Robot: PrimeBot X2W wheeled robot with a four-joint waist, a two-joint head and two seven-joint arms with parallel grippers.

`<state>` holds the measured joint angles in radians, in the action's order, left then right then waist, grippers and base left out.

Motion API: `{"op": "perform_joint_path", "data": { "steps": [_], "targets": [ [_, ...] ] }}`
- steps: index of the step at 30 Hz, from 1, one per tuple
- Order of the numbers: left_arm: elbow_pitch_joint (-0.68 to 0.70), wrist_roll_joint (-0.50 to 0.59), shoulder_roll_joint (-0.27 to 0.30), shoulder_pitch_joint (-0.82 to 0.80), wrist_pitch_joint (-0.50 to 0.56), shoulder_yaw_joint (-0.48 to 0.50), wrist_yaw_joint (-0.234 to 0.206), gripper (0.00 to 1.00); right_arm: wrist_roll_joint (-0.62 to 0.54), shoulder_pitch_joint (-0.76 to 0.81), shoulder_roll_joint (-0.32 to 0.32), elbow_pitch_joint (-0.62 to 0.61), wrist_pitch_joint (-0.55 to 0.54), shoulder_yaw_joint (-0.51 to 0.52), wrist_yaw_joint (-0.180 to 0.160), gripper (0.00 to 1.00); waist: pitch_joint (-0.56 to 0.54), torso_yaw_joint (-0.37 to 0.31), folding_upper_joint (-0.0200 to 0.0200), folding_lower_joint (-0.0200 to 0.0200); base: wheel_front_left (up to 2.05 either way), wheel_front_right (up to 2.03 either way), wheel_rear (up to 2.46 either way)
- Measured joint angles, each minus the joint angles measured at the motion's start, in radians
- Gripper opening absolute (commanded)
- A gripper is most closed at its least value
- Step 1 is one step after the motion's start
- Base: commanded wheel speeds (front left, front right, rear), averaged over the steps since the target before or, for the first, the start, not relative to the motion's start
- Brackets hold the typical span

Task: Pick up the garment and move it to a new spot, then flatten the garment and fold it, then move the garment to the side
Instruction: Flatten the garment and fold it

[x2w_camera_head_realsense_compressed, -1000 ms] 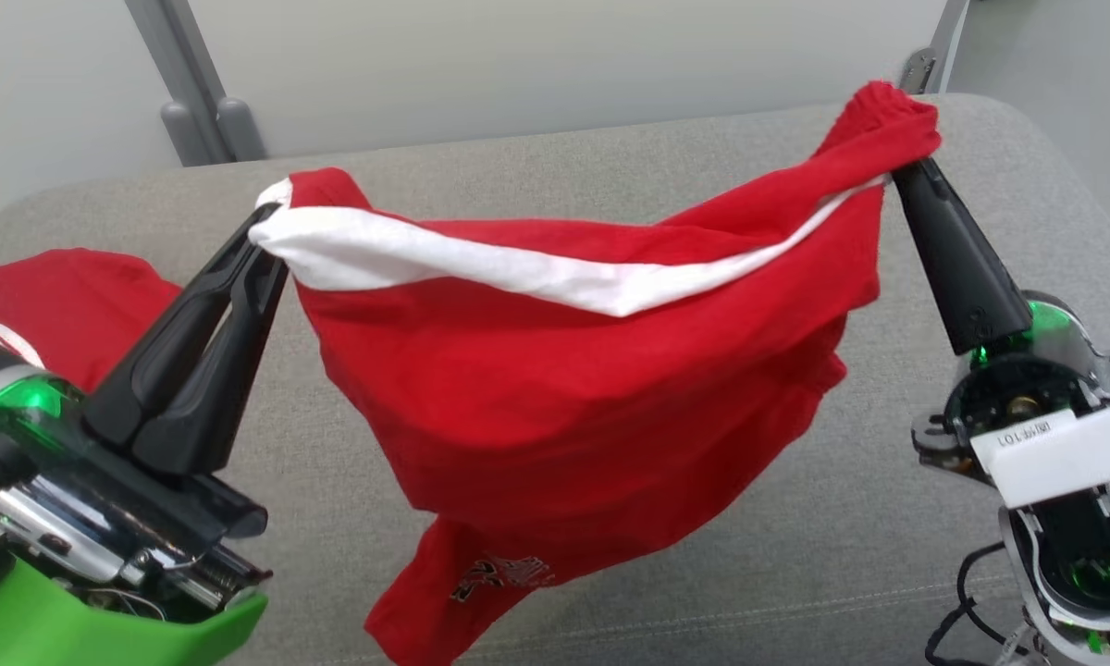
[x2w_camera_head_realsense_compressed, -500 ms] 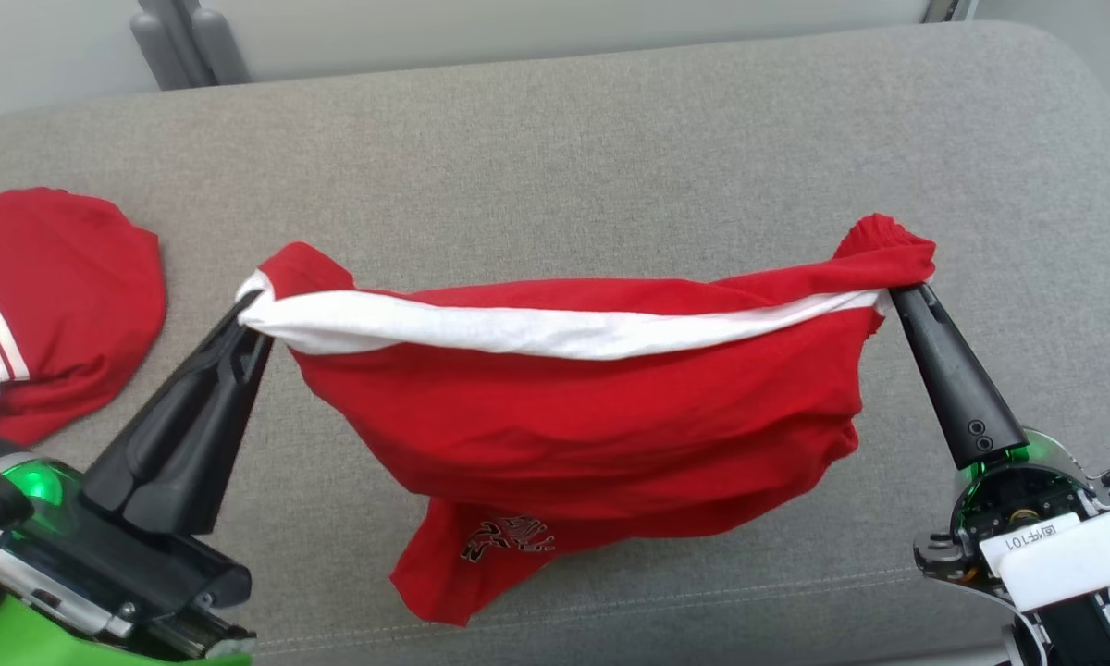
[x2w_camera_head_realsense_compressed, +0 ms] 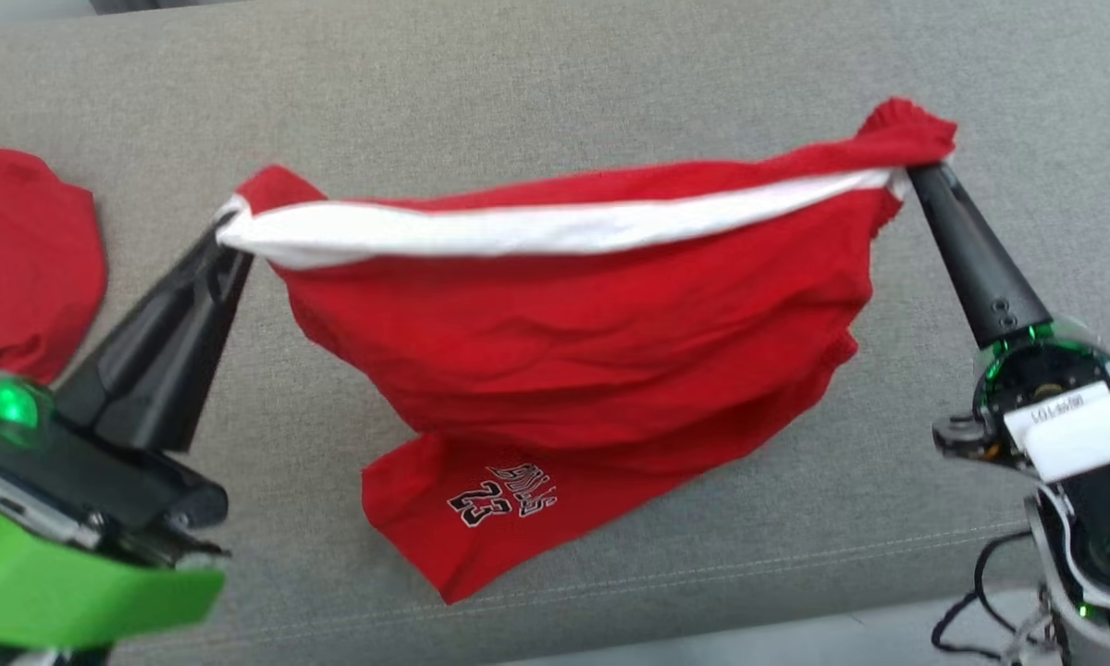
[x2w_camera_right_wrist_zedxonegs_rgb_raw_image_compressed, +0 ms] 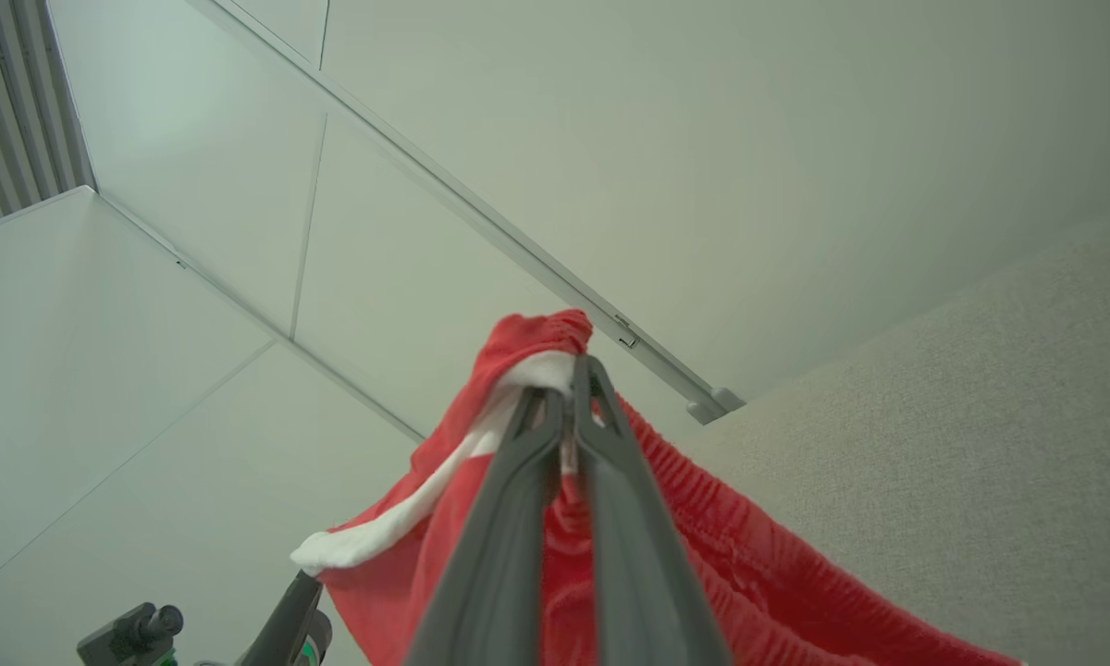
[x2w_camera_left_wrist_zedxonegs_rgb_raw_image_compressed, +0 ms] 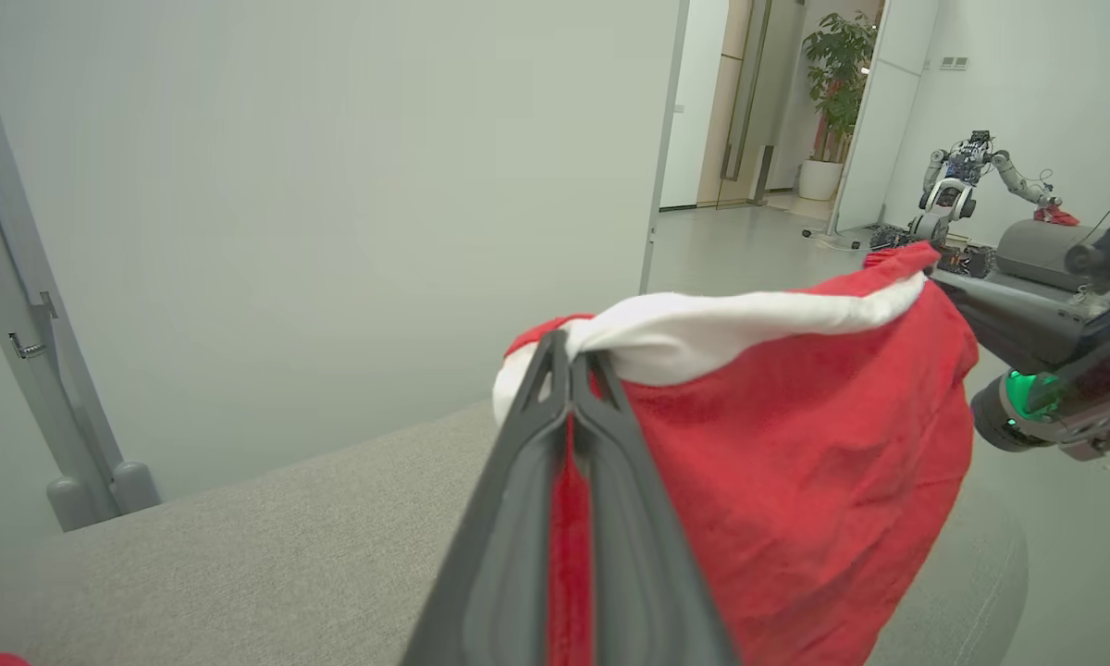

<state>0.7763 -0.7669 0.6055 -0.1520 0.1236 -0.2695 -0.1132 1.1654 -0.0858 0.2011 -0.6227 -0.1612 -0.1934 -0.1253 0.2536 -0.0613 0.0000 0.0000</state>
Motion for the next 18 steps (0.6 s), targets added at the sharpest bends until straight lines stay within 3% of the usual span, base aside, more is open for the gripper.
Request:
{"op": "perform_joint_path", "data": {
  "steps": [5,12,15,18],
  "targets": [
    [-0.161,-0.039,-0.017,-0.191,0.029,0.023,0.008,0.00,-0.005,-0.209,-0.020,0.143,-0.043,0.039,-0.001,0.00,0.050,0.015,0.0000,0.0000,0.00,0.00,0.00],
    [-0.404,-0.045,-0.078,-0.454,0.069,-0.020,0.041,0.00,-0.102,-0.517,-0.138,0.473,-0.045,0.124,0.000,0.00,0.136,0.045,0.0000,0.0001,0.00,0.00,0.00],
    [-0.463,-0.023,-0.123,-0.579,0.058,-0.031,0.044,0.00,-0.166,-0.667,-0.151,0.542,-0.016,0.136,0.000,0.00,0.177,0.056,0.0000,0.0000,0.00,0.00,0.00],
    [-0.571,0.036,-0.189,-0.722,-0.017,-0.049,0.069,0.00,-0.204,-0.834,-0.130,0.596,0.040,0.111,0.000,0.00,0.226,0.069,0.0000,0.0001,0.00,0.00,0.00]
  ]
}}
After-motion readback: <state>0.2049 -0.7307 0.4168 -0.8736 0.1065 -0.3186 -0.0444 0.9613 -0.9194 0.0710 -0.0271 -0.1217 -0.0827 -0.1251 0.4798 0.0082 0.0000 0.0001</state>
